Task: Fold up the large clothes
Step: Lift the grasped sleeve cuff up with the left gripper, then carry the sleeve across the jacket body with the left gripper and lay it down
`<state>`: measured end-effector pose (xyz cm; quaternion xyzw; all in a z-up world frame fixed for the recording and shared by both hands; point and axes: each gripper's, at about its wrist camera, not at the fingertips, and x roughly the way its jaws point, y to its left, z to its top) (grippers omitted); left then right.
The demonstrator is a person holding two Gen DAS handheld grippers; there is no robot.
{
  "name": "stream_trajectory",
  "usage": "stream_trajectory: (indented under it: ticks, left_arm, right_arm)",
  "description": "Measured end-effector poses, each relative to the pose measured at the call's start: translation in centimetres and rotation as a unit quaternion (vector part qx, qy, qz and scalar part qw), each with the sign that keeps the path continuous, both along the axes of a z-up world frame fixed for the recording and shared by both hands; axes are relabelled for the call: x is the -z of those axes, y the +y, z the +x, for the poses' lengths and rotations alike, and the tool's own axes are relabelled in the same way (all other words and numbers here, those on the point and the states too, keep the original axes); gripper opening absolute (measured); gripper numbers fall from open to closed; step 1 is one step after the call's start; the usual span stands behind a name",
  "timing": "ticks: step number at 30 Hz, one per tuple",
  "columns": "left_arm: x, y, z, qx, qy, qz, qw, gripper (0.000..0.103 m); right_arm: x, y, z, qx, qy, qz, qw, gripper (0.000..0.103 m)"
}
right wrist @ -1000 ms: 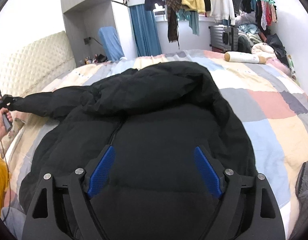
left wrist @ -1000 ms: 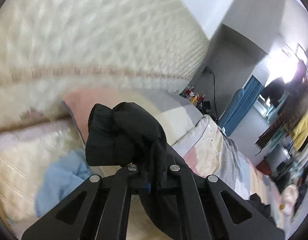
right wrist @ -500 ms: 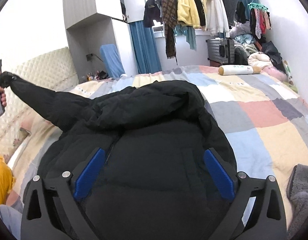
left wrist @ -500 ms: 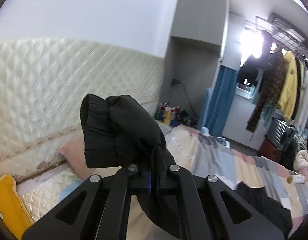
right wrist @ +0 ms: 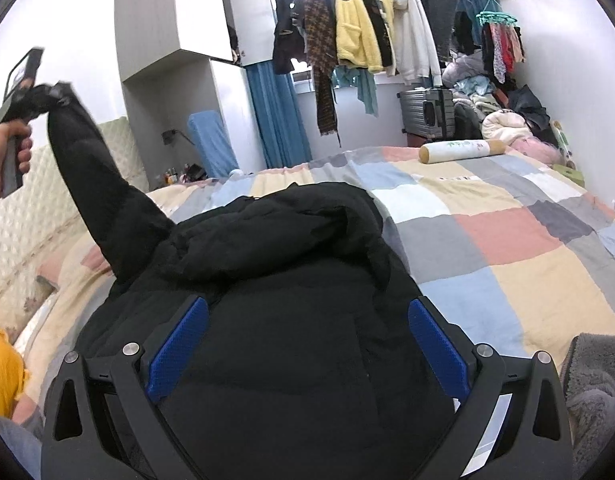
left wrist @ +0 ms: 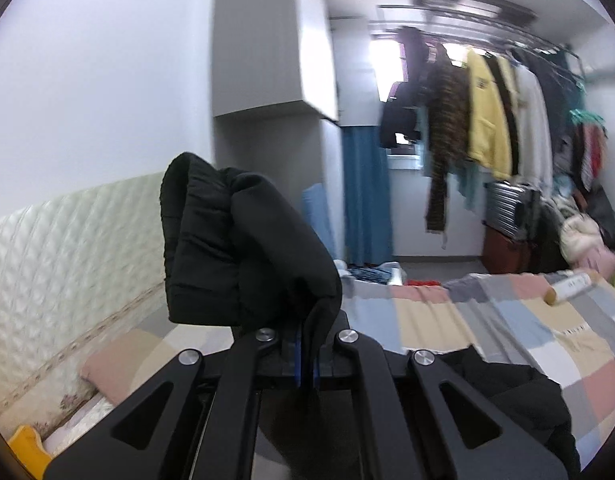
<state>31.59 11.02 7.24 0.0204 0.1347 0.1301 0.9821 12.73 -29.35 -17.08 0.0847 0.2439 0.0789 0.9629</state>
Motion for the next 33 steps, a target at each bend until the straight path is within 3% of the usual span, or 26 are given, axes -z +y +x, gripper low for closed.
stream_trajectory:
  ticks: [7,12,16,20,24,27,33]
  left_arm:
    - [3.0,-11.6,2.2,0.106,0.010,0.014,0.9942,0.003]
    - [8.0,-19.1,3.4,0.179,0.042,0.031,0.9825,0.003]
    - [14.1,-23.2,4.2,0.223,0.085,-0.002,0.9712,0.003]
    - [19.0,-26.3,5.1,0.245,0.123,0.008,0.9617,0.003]
    - [22.1,-27.9,6.5,0.248,0.156,0.006,0.9561,0.003]
    - [24.7,-29.1,7.4,0.251,0.182,0.027,0.9504,0.003]
    - [26.7,-28.8,9.9,0.250,0.231,-0.004,0.9402,0.002]
  right_arm:
    - [0.2,-1.1,0.2,-0.001,0.004,0.019,1.000,0.101]
    - [0.7,-1.7,0.7,0.001,0.010,0.033,0.999,0.101]
    - [1.1,-2.6,1.2,0.008,0.019,0.038,0.999,0.101]
    - [1.5,-3.2,1.5,0.020,0.017,0.034,0.999,0.101]
    - [2.2,-3.7,2.4,0.018,0.032,0.045,0.998,0.101]
    - [2.7,-4.0,3.0,0.020,0.040,0.047,0.998,0.101]
    - [3.4,-4.0,3.6,0.021,0.054,0.048,0.997,0.101]
